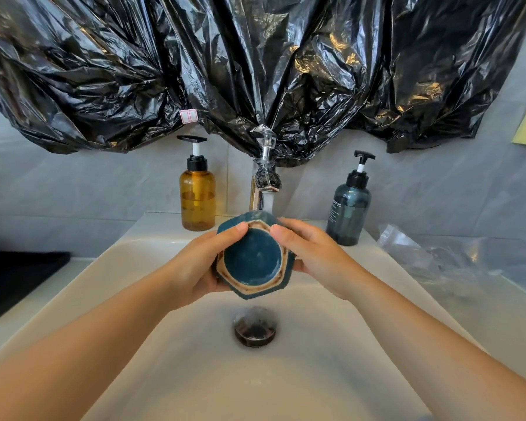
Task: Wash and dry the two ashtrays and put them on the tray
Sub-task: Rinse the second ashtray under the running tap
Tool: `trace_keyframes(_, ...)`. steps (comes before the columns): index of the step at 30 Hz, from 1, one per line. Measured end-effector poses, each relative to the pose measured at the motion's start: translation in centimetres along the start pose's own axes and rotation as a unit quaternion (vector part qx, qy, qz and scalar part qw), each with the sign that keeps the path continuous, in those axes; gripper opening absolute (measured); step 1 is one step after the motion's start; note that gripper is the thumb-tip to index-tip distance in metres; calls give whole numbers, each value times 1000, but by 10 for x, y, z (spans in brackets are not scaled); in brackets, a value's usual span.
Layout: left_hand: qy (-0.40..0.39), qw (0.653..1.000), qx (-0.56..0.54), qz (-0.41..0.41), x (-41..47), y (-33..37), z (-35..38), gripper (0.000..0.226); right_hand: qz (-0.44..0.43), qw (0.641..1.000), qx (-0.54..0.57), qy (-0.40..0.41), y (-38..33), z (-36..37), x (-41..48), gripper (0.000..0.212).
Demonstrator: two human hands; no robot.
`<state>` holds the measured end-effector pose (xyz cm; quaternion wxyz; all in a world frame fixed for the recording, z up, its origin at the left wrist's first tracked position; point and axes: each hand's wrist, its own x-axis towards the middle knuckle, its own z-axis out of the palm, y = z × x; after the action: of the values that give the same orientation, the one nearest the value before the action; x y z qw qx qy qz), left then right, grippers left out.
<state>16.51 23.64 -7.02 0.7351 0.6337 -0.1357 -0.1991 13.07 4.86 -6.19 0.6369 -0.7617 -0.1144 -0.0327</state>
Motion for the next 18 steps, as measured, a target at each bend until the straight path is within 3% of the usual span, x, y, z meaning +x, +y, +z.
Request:
trace_keyframes(6,6,1000,-20,5,-3,0,2,45,26,998,52,12,4,-1,2,33)
trace_keyframes(9,53,993,-93,-43,-3,0,4,44,90,990,111,-16,6,-1,3,40)
trace_keyframes(12,48,988,-115,-91,-4,1,5,43,109,988,106,-4,7,0,4,41)
trace_keyframes(18,26,984,-113,-134,-5,9,4,66,184,966,171,53,10,-6,3,39)
